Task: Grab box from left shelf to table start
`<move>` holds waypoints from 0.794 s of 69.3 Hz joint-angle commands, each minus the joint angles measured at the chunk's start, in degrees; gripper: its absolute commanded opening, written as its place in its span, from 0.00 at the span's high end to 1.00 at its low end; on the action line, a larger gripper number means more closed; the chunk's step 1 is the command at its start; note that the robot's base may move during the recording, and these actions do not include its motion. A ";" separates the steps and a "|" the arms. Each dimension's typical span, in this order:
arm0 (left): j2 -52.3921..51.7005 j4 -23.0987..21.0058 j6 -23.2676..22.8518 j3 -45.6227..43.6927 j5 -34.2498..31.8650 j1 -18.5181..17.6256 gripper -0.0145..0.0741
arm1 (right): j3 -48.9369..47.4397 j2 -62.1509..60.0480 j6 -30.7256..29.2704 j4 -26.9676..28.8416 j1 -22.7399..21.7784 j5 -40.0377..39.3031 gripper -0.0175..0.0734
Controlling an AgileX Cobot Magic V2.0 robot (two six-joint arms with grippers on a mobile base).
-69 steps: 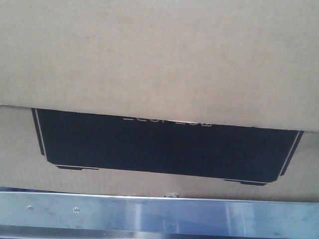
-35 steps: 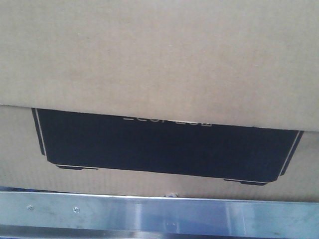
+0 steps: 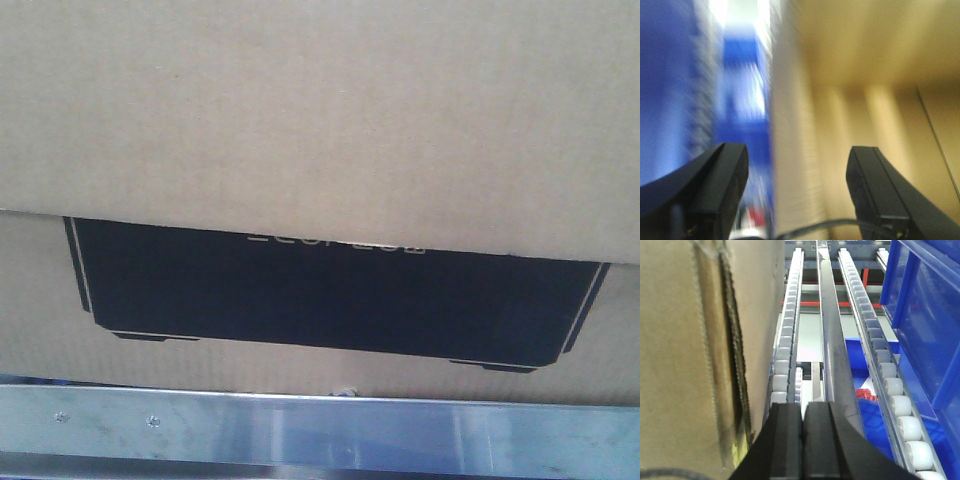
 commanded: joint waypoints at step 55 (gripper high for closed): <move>20.44 4.21 -5.11 -16.75 18.49 -1.20 0.49 | -4.67 -0.39 -0.33 -0.53 -0.24 -9.99 0.74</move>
